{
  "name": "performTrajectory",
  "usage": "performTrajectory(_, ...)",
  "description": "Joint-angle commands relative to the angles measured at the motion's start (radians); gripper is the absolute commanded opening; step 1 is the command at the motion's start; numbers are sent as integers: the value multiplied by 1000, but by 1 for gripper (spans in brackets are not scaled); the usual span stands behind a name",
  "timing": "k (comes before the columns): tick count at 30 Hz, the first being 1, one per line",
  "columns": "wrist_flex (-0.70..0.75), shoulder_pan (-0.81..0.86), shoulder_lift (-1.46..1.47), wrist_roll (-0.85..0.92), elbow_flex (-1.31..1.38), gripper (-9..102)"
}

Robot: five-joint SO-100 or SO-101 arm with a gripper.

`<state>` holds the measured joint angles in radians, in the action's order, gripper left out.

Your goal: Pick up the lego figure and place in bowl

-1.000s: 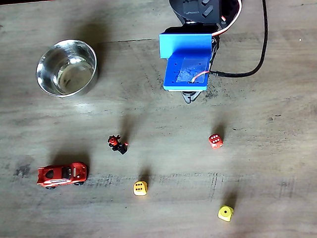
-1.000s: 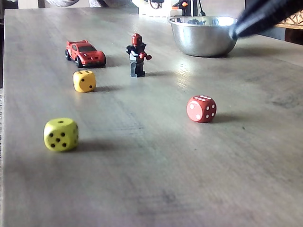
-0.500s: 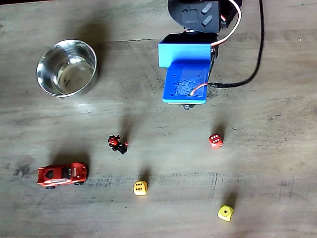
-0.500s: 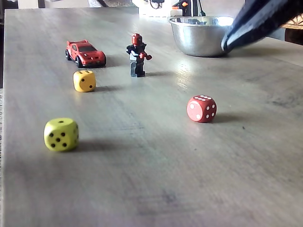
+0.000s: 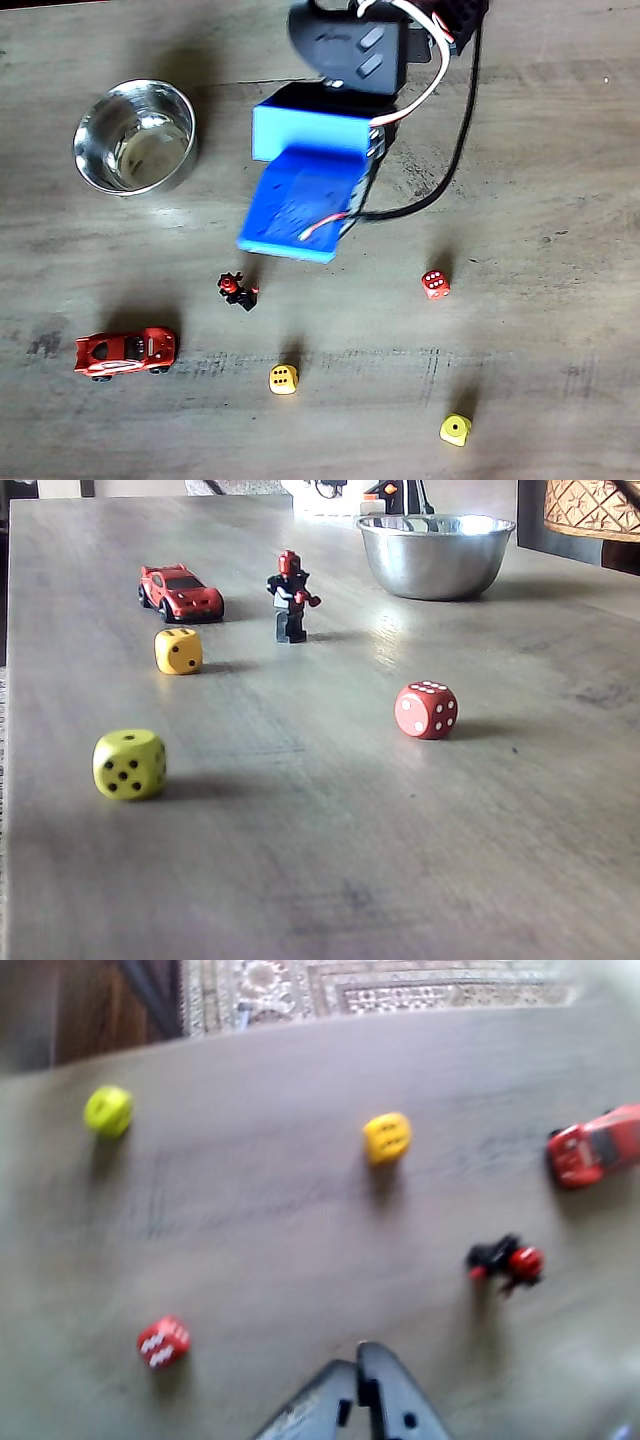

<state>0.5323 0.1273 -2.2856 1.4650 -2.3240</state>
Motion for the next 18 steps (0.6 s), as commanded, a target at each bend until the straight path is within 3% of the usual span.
performTrajectory(1,-17,32,81,0,146,-1)
performTrajectory(18,-17,153,537,0,634,-1)
